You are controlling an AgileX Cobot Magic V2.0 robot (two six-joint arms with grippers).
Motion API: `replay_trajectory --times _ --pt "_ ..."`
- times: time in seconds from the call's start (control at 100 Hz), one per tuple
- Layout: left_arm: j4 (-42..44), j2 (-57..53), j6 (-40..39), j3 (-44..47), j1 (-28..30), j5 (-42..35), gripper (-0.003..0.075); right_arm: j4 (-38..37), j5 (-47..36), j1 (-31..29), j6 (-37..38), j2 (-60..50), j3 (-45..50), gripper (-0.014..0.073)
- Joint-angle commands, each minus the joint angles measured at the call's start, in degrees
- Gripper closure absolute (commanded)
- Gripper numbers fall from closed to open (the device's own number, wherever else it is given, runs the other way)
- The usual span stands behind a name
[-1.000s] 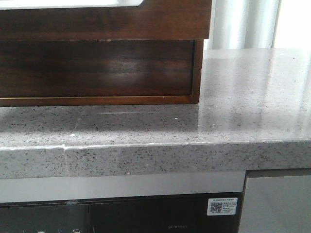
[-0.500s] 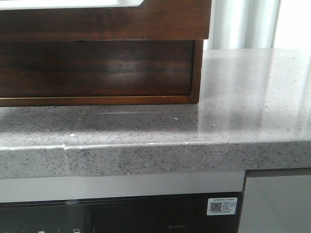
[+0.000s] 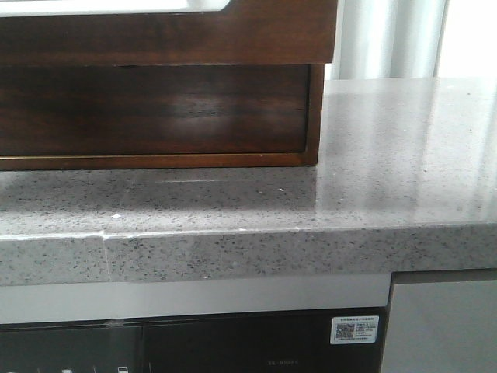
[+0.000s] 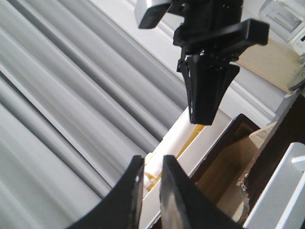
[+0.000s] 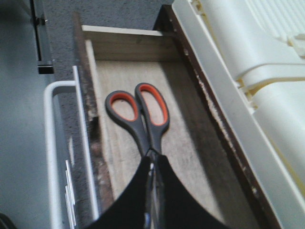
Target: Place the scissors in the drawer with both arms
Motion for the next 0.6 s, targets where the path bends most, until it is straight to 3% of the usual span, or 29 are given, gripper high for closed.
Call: replay_trajectory --times 0.0,0.25,0.36,0.59 --pt "-3.48 0.35 -3.69 -1.68 -0.08 -2.32 0.0678 1.04 1.04 -0.32 1.68 -4.34 -1.65 0.0704" --pt "-4.17 -0.12 -6.12 -1.68 -0.08 -2.32 0.0704 1.04 -3.68 -0.32 6.44 -13.88 7.47 0.0697" --pt "-5.78 -1.39 -6.99 -1.68 -0.08 -2.00 0.0717 1.04 -10.28 -0.32 8.93 -19.56 14.05 0.0697" --pt "-6.70 -4.84 -18.33 -1.68 -0.08 5.24 0.0717 1.04 -26.19 -0.32 9.43 -32.40 32.13 0.0697"
